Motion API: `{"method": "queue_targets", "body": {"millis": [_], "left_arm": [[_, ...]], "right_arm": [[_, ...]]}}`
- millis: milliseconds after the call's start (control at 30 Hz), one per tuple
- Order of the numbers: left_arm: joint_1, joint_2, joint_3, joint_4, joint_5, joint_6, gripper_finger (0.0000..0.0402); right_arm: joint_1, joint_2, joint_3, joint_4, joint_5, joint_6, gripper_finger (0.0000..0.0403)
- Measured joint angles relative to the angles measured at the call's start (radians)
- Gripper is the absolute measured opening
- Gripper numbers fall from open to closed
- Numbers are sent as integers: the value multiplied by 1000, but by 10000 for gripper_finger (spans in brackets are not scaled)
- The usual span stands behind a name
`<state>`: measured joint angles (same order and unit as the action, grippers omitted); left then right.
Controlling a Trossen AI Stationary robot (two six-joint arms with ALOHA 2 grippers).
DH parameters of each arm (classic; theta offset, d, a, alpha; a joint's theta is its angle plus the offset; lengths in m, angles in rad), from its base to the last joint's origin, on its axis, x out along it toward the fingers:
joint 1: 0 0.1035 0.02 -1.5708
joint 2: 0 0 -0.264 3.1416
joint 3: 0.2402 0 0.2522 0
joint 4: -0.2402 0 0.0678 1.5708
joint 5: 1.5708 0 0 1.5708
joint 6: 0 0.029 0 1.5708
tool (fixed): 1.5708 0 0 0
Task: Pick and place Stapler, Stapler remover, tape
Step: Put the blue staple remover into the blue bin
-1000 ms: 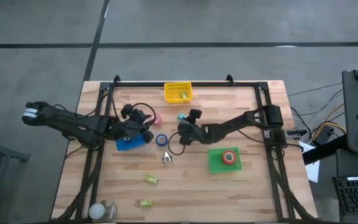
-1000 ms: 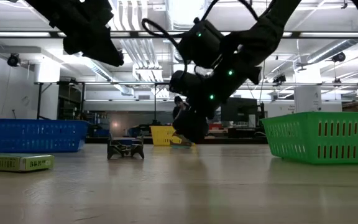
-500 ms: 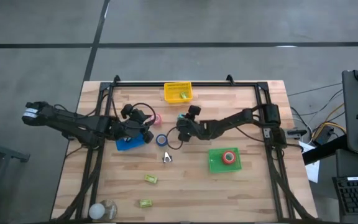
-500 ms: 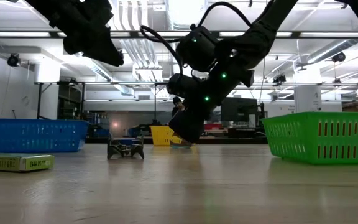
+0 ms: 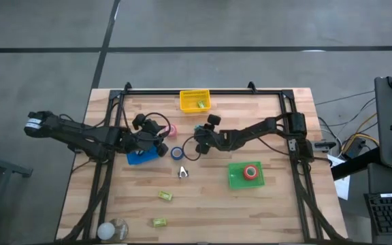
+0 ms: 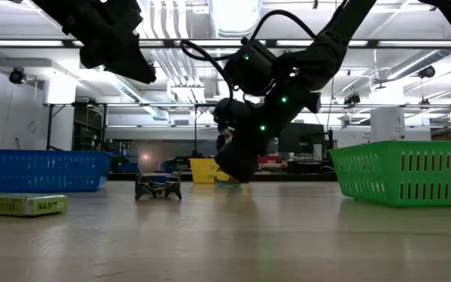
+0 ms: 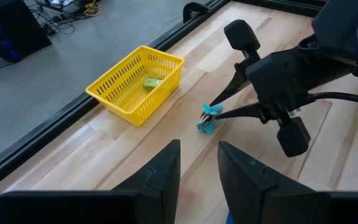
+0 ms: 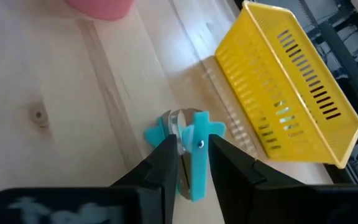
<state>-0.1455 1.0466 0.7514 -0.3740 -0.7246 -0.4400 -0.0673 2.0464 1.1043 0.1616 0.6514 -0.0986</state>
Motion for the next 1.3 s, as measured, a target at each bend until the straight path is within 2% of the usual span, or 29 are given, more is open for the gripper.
{"method": "queue_targets", "body": {"millis": [367,733,967,1300], "left_arm": [[0,0,0,0,-2,0,107],[0,0,0,0,-2,-1,106],[0,0,0,0,-2,-1,106],[0,0,-3,2,-2,76,106]], "right_arm": [[-5,0,-2,14,0,2,54],[-8,0,-2,32,-10,21,46],[-25,0,-1,35,-71,59,12],[-9,-39,4,10,-79,63,8]]}}
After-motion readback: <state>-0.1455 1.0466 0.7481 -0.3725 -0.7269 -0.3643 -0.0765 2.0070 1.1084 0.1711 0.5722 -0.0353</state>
